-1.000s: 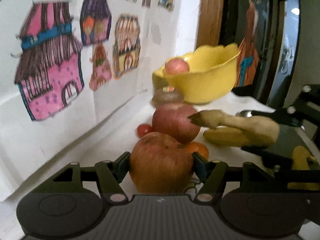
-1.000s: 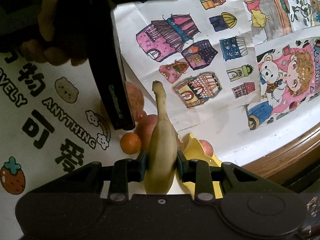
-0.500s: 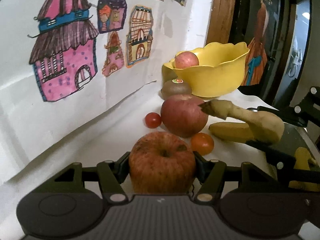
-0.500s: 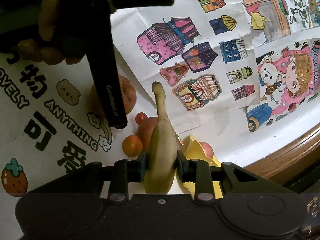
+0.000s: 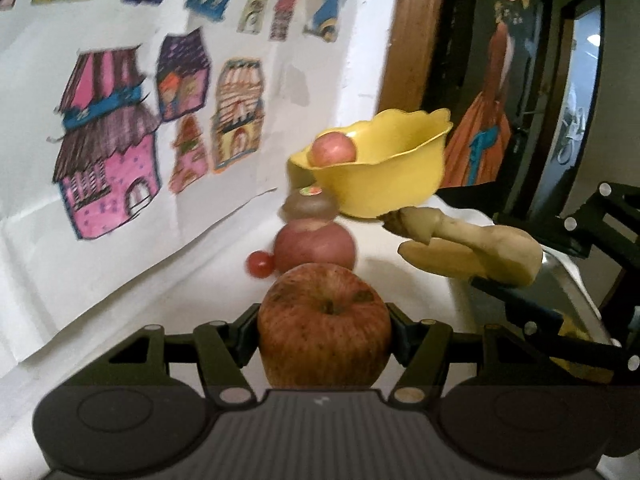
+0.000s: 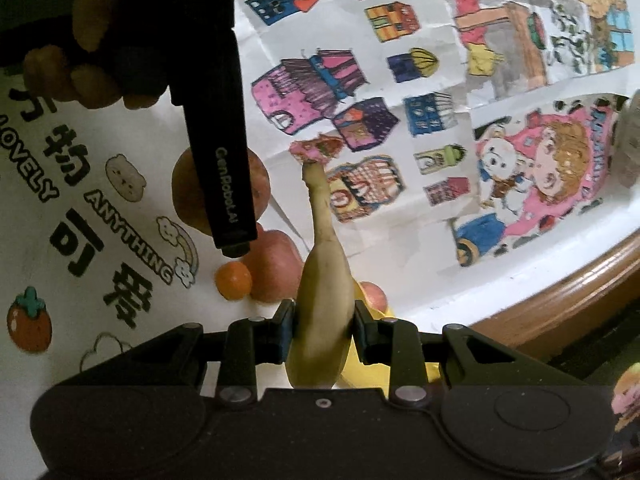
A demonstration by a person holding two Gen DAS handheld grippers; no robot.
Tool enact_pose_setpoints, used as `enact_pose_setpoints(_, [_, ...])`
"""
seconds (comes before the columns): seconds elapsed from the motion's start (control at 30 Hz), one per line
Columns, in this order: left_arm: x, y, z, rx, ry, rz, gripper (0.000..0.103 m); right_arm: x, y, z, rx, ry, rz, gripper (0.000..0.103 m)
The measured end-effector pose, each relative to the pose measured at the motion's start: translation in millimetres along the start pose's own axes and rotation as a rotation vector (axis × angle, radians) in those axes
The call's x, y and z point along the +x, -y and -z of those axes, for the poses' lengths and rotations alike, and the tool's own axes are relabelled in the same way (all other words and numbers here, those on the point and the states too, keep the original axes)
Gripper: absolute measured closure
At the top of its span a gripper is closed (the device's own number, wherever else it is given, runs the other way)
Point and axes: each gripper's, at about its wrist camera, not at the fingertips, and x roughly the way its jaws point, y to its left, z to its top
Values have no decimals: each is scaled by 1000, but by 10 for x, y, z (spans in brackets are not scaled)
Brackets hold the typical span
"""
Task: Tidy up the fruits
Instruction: 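Lift the apple and banana and carry both toward the metal tray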
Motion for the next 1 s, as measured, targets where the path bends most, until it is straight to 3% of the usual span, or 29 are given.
enact_pose_setpoints(0.43, [-74,707,-187,31,54,88,36,-405,457,473,20,-94,117,72])
enact_pose_setpoints(0.77, [392,1224,-116,62,9,174,36,-411,449,1052,44,-205,121,71])
enact_pose_setpoints(1.0, [724,1404,-72,61,-30,188,36,-307,343,1324,82,-244,93,71])
